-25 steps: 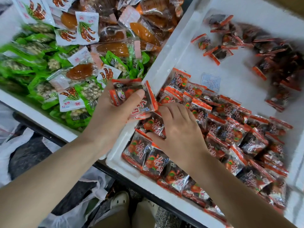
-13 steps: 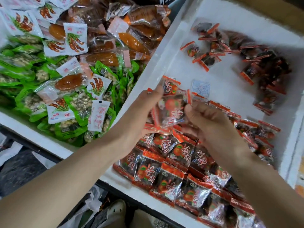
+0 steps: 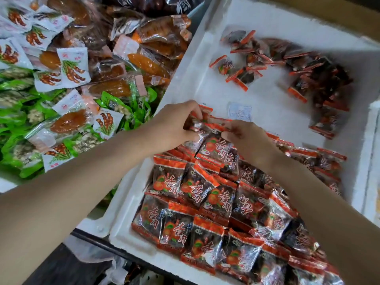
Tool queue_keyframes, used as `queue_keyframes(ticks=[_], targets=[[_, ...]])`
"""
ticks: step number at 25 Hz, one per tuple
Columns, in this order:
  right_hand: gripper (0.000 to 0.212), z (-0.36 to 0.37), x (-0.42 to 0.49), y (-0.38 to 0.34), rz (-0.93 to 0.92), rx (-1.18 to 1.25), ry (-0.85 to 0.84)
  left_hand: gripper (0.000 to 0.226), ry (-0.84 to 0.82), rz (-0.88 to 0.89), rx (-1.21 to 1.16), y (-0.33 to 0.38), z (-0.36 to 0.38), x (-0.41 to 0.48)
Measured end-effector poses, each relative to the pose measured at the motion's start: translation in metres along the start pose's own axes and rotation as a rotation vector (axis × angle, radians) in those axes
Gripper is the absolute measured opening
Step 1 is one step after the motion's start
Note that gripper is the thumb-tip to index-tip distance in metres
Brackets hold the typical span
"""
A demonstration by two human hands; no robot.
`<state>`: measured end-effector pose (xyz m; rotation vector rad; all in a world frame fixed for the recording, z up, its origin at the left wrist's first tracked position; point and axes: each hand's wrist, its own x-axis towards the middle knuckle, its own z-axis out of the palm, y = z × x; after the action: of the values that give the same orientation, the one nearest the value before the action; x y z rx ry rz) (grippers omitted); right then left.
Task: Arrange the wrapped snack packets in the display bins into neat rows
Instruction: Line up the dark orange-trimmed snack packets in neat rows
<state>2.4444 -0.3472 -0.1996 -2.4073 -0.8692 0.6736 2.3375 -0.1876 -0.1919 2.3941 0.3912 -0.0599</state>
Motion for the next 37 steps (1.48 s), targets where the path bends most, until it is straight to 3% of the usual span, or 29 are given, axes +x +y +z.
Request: queue_keyframes(ticks=[4,7,9,12,18,21,24,27,32,35,37], targets=[[0.013,0.002,-0.001,0.003,-0.034,0.003,0.037,0.05,-0.08,0.159,0.439,-0.01,-0.001,0.004],[0.011,-0.007,0.003,0.007,0.0,0.061,0.112,0.055,-0.087,0.24,0.637,-0.011,-0.002,0.007],[0.012,-0.006,0.003,0.004,-0.031,0.062,0.046,0.054,-0.084,0.256,0.712,-0.012,-0.004,0.007],[0.016,0.008,-0.001,-0.004,-0.083,0.015,-0.041,0.052,-0.088,0.27,0.713,-0.014,-0.006,0.004],[0.032,0.014,-0.014,-0.005,-0.208,-0.109,0.155,0.056,-0.091,0.269,0.701,-0.018,-0.008,0.0],[0.039,0.015,-0.05,-0.015,-0.249,-0.052,0.034,0.072,-0.083,0.261,0.716,-0.017,-0.004,-0.007],[0.024,0.029,-0.072,-0.017,-0.215,-0.091,-0.125,0.07,-0.04,0.254,0.641,-0.016,0.0,-0.01],[0.018,0.036,-0.062,-0.01,-0.184,0.046,-0.04,0.049,-0.003,0.254,0.59,-0.018,0.003,-0.013],[0.022,0.043,-0.05,-0.009,-0.27,-0.027,-0.076,0.051,-0.026,0.263,0.576,-0.018,0.004,-0.012],[0.025,0.04,-0.053,-0.005,-0.376,-0.213,0.153,0.051,-0.036,0.274,0.586,-0.02,0.003,-0.012],[0.044,0.035,-0.049,0.001,-0.364,-0.348,0.246,0.051,-0.033,0.283,0.591,-0.02,0.001,-0.012]])
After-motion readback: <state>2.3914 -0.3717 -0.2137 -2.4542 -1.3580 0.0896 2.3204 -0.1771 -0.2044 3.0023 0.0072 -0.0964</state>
